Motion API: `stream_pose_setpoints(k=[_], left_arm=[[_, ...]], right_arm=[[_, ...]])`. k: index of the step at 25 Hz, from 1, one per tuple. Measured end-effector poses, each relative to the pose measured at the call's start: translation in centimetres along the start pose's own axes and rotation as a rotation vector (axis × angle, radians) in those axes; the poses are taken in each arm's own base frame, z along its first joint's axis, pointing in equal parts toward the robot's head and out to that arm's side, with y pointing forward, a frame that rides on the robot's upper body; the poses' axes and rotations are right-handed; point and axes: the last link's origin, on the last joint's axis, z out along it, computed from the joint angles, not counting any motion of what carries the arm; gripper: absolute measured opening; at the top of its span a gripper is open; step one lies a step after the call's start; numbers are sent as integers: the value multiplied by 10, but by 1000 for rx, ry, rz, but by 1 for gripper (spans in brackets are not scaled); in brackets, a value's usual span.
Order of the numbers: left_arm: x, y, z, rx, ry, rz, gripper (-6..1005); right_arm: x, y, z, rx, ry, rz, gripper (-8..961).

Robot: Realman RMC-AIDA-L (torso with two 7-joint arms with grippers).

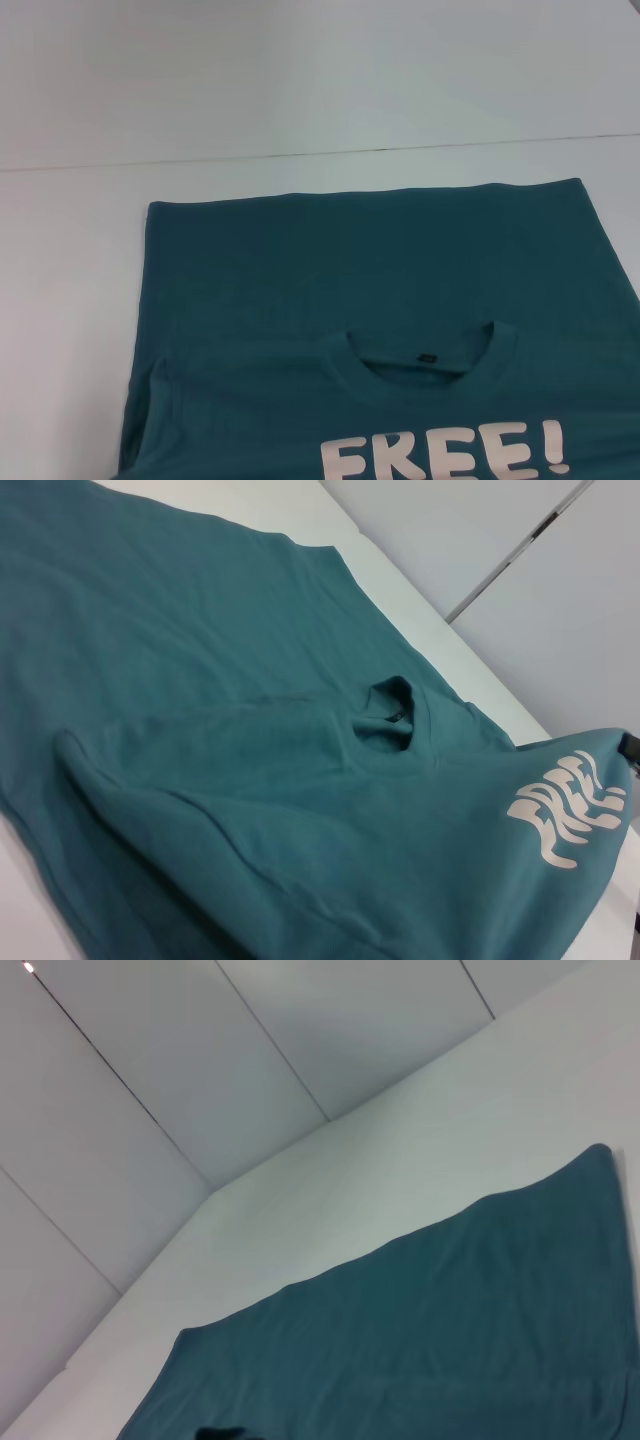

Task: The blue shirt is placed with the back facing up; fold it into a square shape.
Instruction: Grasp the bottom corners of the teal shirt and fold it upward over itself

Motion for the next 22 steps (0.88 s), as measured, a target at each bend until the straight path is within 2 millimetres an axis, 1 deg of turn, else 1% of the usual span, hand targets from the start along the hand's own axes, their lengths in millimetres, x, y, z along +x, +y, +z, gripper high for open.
stream_pose_setpoints(k=[3, 5, 8, 12, 14, 15, 16, 19, 22], left_arm=[[0, 0, 0, 0, 3, 0, 36], [5, -1, 0, 1, 16, 8, 36], [23, -5, 1, 10, 52, 43, 36], [63, -17, 7, 53, 104, 85, 36], [78, -22, 10, 72, 119, 97, 36], [91, -27, 14, 92, 131, 104, 36], [98, -29, 15, 106, 138, 108, 36], [124, -39, 24, 161, 167, 121, 36], [147, -50, 34, 241, 203, 127, 36]], right_arm=[[-5, -2, 1, 2, -7, -4, 63], [-9, -3, 3, 4, -20, -5, 62], [-19, -6, 10, 2, -53, -11, 62], [-37, -9, 26, -8, -95, -15, 62], [-48, -13, 37, -1, -112, -14, 63], [-53, -15, 44, 4, -121, -15, 63], [-59, -18, 52, 9, -127, -15, 63], [-76, -23, 80, 17, -128, -24, 62], [-90, -26, 115, 37, -121, -40, 62]])
